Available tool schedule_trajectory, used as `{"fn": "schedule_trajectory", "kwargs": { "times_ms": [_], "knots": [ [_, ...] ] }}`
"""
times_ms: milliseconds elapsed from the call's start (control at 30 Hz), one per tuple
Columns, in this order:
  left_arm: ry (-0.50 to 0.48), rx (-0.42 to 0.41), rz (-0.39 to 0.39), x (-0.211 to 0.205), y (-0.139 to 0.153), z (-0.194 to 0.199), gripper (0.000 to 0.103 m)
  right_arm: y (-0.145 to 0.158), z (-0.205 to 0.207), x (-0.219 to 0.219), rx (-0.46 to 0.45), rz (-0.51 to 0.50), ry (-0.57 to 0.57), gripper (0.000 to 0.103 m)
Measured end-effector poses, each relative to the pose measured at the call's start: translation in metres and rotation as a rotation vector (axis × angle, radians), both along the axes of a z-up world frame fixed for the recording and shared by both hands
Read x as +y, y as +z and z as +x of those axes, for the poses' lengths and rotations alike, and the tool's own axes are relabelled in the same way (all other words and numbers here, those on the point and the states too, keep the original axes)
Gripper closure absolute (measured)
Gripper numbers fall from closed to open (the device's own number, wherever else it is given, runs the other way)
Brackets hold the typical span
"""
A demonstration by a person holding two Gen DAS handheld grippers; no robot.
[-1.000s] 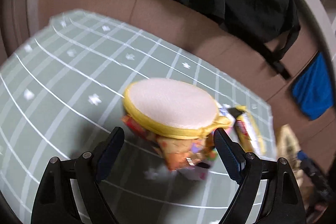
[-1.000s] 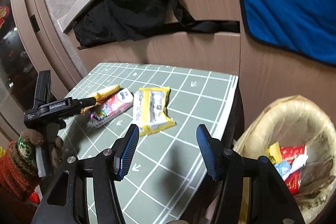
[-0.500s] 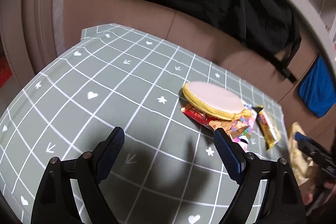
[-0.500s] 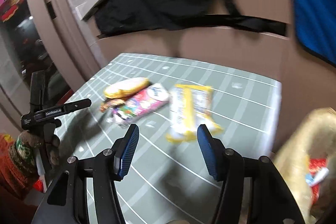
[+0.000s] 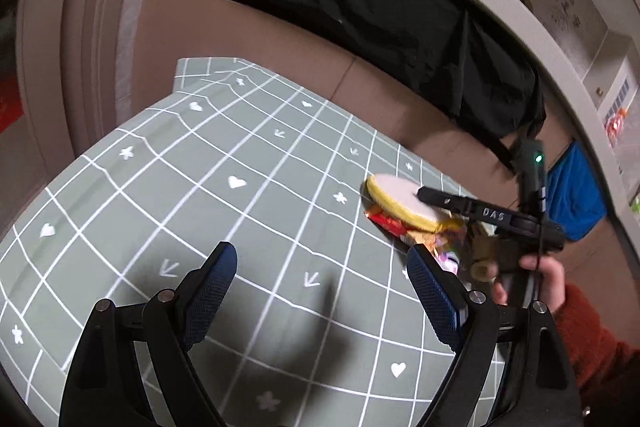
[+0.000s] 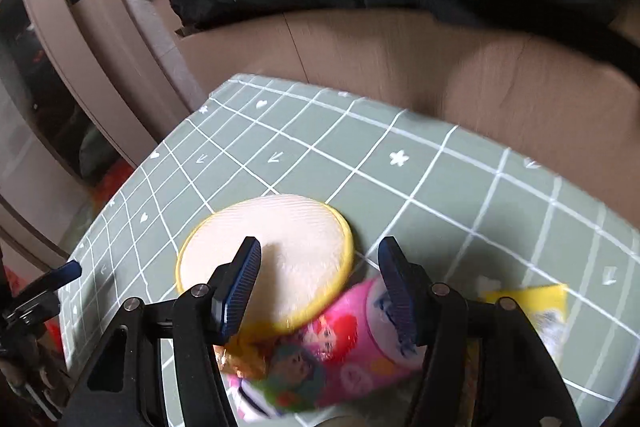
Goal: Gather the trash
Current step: 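Grasp the yellow-rimmed round scrubber pad with the right gripper, then grasp the red snack packet with the left gripper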
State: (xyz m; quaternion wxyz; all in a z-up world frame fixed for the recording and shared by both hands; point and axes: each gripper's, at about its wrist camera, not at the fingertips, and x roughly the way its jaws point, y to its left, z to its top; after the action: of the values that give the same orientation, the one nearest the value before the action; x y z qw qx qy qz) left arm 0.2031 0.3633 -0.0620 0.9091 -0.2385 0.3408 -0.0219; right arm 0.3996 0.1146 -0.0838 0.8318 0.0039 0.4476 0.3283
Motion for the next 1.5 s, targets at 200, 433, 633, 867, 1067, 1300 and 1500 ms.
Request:
{"fn": "schedule_trajectory", "kwargs": {
  "times_ms": [200, 433, 633, 867, 1067, 1300, 1500],
  "knots": [
    [0.040, 0.000, -0.036, 0.012, -0.004, -0.001, 0.016, -0.007, -0.007, 0.026, 0.068, 0.016, 0.137, 0.070],
    [-0.014, 0.062, -0.069, -0.020, -0.013, 0.015, 0.017, 0.057, -0.044, -0.011, -0.105, 0.077, 0.110, 0.089],
    [-0.110, 0.077, -0.075, -0.081, -0.019, 0.034, 0.017, 0.098, -0.070, -0.084, -0.226, 0.112, -0.013, 0.090],
    [-0.113, 0.130, 0.011, -0.141, -0.036, 0.069, 0.017, 0.086, -0.091, -0.150, -0.276, 0.034, -0.138, 0.090],
    [-0.074, 0.171, 0.140, -0.147, -0.048, 0.080, 0.017, 0.064, -0.108, -0.165, -0.227, 0.064, -0.126, 0.090],
    [-0.061, 0.200, 0.152, -0.127, -0.048, 0.073, 0.022, 0.040, -0.126, -0.149, -0.186, 0.072, -0.032, 0.084],
    [-0.022, 0.204, 0.125, -0.108, -0.048, 0.066, 0.023, 0.029, -0.132, -0.130, -0.165, 0.060, 0.031, 0.077]
  ]
}}
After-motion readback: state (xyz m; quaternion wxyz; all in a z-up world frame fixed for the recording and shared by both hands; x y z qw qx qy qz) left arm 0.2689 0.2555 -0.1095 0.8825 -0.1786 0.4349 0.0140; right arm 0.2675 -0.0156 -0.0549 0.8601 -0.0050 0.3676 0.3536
